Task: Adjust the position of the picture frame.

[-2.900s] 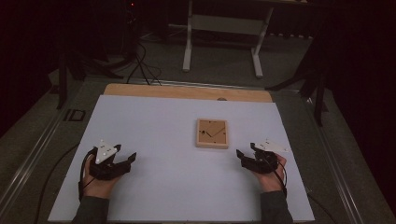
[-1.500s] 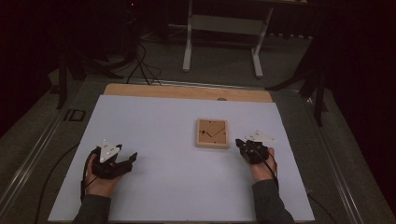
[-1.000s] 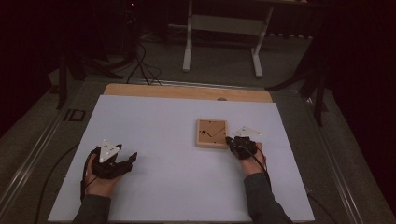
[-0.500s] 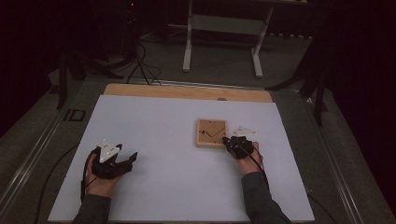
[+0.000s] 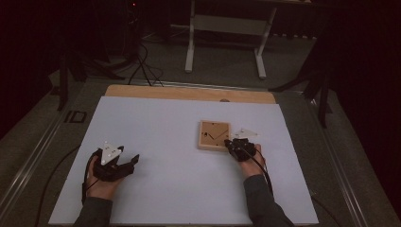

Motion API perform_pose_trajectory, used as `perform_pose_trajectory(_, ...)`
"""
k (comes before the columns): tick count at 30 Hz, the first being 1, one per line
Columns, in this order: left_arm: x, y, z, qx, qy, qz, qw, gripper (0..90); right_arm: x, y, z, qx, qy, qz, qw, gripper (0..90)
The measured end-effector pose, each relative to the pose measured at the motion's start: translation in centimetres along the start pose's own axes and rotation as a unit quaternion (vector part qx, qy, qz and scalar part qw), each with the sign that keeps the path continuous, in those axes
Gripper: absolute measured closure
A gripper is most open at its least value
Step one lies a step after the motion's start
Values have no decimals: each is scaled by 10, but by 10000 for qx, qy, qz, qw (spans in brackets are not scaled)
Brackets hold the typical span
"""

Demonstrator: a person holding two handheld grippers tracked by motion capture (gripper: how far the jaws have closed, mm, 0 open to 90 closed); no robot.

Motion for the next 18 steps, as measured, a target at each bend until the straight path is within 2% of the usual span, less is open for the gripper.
perform_pose_trajectory(9, 0, 0, 0, -9, -3, -1, 10000, 336, 1, 6, 1, 50, 22, -58, 10000, 899)
perform_pose_trajectory(18, -1, -1, 0, -34, 11, 0, 10000, 336, 2, 18, 2, 135, 12, -242, 9996, 899)
Point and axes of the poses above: each handheld gripper's, and its own axes: x roughly backward along the jaws, z roughly out of its underside, y roughly to its left, the point moved 2 cm from there along -x, roughly forward along the jaws, and after that the axes turned 7 degrees about -z, right-handed, at the moved point
